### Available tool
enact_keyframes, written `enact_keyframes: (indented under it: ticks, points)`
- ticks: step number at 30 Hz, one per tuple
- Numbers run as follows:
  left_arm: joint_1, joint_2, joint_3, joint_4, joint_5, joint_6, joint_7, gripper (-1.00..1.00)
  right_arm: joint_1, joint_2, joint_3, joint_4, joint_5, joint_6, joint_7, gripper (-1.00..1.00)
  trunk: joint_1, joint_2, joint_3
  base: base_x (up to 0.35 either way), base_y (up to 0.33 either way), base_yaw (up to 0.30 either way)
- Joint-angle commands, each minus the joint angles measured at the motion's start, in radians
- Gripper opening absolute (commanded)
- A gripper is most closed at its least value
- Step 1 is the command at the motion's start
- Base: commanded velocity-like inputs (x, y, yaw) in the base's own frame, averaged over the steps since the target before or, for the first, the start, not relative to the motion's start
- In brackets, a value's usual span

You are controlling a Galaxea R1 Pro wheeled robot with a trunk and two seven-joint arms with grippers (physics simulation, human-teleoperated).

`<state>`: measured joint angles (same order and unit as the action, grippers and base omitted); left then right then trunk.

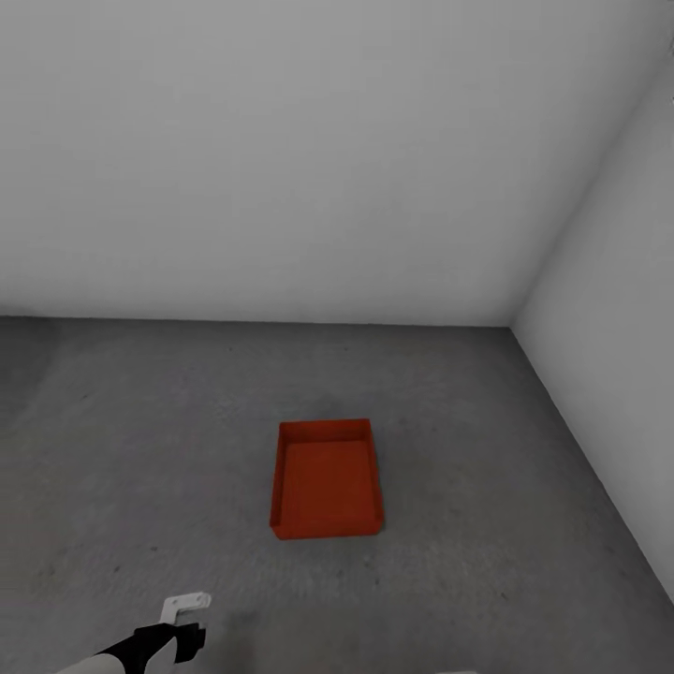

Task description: Move the two storage containers from the living room to the garage. In the garage, place one container on the floor and stack the other container on top of it (either order is fine).

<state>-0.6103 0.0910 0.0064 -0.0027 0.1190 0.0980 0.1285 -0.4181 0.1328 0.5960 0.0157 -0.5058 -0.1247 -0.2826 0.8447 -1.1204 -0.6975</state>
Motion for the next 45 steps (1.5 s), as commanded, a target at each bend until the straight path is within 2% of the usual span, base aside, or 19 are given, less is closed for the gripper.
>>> enact_keyframes:
  ticks: [1, 7, 11, 14, 15, 16, 17, 21, 25, 31, 35, 37, 45]
  points:
    - [0.002, 0.0, 0.0, 0.0, 0.009, 0.004, 0.002, 1.0, 0.008, 0.001, 0.009, 0.003, -0.01, -0.005, -0.001, 1.0, 0.0, 0.0, 0.001, 0.0, 0.0, 0.0]
    - [0.008, -0.002, 0.0, 0.0, 0.009, 0.005, 0.002, 1.0, 0.048, 0.001, 0.008, 0.004, -0.012, -0.007, -0.001, 1.0, 0.0, 0.0, 0.01, 0.0, 0.0, 0.0]
    - [0.032, -0.002, 0.0, 0.0, 0.008, 0.003, 0.002, 1.0, 0.068, 0.001, 0.008, 0.004, -0.015, -0.009, -0.002, 1.0, 0.0, 0.0, 0.016, 0.0, 0.0, 0.0]
    - [0.063, -0.003, 0.0, 0.0, 0.007, 0.002, 0.0, 1.0, 0.07, -0.001, 0.008, 0.007, -0.04, -0.008, 0.0, 1.0, 0.0, 0.0, 0.021, 0.0, 0.0, 0.0]
    - [0.08, -0.002, 0.0, 0.0, 0.006, 0.001, -0.013, 1.0, 0.075, -0.003, 0.007, 0.011, -0.048, -0.009, 0.002, 1.0, 0.0, 0.0, 0.022, 0.0, 0.0, 0.0]
    - [0.102, 0.0, 0.0, 0.0, 0.005, 0.001, -0.065, 1.0, 0.103, -0.009, 0.006, 0.014, -0.056, -0.009, 0.026, 1.0, 0.0, 0.0, 0.024, 0.0, 0.0, 0.0]
    - [0.105, 0.002, 0.0, 0.0, 0.006, 0.001, -0.078, 1.0, 0.112, -0.01, 0.006, 0.014, -0.057, -0.009, 0.038, 1.0, 0.0, 0.0, 0.025, 0.0, 0.0, 0.0]
    - [0.113, 0.013, 0.0, 0.0, 0.007, 0.002, -0.099, 1.0, 0.144, -0.012, 0.005, 0.015, -0.058, -0.011, 0.074, 1.0, 0.0, 0.0, 0.032, 0.0, 0.0, 0.0]
    - [0.168, 0.015, -0.001, 0.0, 0.004, -0.068, -0.103, 1.0, 0.173, -0.013, 0.005, 0.015, -0.059, -0.023, 0.081, 1.0, 0.0, 0.0, 0.038, 0.0, 0.0, -0.003]
    - [0.177, 0.022, 0.0, 0.0, 0.005, -0.078, -0.104, 1.0, 0.189, -0.015, 0.003, 0.015, -0.063, -0.027, 0.095, 1.0, 0.0, 0.0, 0.047, 0.0, 0.0, -0.049]
    - [0.179, 0.026, 0.0, 0.0, 0.005, -0.079, -0.104, 1.0, 0.193, -0.026, 0.003, 0.015, -0.123, -0.031, 0.126, 1.0, 0.0, 0.0, 0.053, 0.0, 0.0, -0.069]
    - [0.18, 0.027, 0.0, 0.0, 0.005, -0.08, -0.104, 1.0, 0.194, -0.033, 0.004, 0.015, -0.138, -0.031, 0.14, 1.0, 0.0, 0.0, 0.056, 0.0, 0.0, -0.074]
    - [0.181, 0.027, 0.0, 0.0, 0.005, -0.081, -0.104, 1.0, 0.194, -0.047, 0.004, 0.015, -0.152, -0.032, 0.162, 1.0, 0.0, 0.0, 0.069, 0.0, 0.0, -0.078]
